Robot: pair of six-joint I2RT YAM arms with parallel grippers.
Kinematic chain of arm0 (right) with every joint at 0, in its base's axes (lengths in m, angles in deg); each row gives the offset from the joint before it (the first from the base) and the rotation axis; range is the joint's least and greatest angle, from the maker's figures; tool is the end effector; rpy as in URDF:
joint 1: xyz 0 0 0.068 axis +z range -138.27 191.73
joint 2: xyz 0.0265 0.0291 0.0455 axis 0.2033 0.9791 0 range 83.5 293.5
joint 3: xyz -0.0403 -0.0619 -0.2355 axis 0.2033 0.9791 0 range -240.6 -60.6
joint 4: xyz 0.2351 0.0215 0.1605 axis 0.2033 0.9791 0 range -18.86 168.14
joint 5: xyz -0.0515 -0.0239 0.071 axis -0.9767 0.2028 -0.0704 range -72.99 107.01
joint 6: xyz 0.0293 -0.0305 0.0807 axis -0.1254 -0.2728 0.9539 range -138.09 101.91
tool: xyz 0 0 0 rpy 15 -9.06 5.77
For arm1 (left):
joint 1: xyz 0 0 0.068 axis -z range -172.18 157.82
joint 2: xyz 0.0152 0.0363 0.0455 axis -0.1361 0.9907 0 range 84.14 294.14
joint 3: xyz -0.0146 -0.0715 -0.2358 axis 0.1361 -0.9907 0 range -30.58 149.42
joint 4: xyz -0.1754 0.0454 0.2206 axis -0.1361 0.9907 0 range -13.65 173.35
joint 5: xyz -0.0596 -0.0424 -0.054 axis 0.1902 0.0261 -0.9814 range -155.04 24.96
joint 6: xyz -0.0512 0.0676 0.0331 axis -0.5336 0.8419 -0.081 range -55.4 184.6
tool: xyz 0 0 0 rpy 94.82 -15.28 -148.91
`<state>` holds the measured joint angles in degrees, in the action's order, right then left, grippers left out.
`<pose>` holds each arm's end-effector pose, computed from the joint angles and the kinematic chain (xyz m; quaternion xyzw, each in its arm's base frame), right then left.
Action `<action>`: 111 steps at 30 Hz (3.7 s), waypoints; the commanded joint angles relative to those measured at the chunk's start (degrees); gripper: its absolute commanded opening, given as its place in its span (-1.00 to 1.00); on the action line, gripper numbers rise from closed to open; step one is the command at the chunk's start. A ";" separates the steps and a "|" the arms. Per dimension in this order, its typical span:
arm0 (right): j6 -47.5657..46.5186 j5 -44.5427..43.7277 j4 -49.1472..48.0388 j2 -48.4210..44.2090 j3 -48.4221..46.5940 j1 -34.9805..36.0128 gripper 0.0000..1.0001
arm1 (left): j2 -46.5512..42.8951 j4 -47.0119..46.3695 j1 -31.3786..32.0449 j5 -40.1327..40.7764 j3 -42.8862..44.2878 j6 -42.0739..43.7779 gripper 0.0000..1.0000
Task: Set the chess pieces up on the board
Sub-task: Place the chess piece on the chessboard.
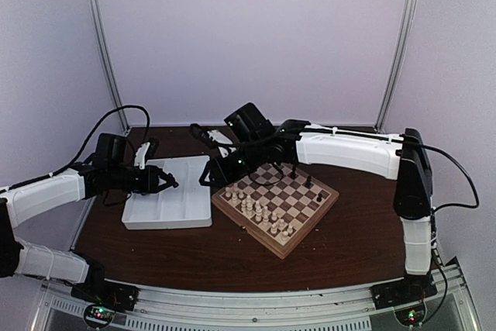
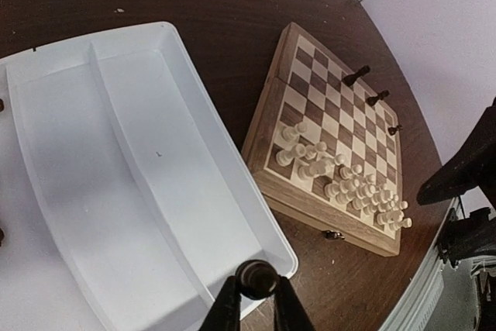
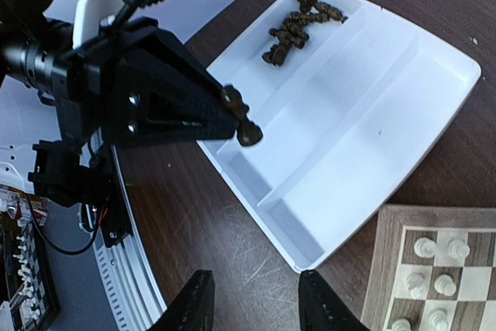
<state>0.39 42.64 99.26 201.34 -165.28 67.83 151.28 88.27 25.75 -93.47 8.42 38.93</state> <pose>0.2600 0.4502 0.2225 -0.3730 0.8114 0.4044 0.1975 0.2794 -0.1312 0.1635 0.0440 0.8838 -0.3586 0.2973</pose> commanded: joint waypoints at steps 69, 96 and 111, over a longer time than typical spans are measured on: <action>-19.38 -6.99 -13.10 8.91 -5.89 4.58 -0.81 | -6.43 5.42 -0.42 -7.91 6.56 -8.94 -0.05; -13.87 -4.46 -24.79 3.04 2.63 4.89 -0.80 | -4.96 -10.64 -0.36 -13.03 0.39 -17.65 -0.10; -14.09 -3.84 -23.42 3.93 1.15 5.10 -0.80 | -3.15 -9.96 0.70 -13.65 1.97 -15.63 -0.47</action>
<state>-13.75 37.83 76.17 206.56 -162.96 72.50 146.93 80.18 26.02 -106.25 8.58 22.13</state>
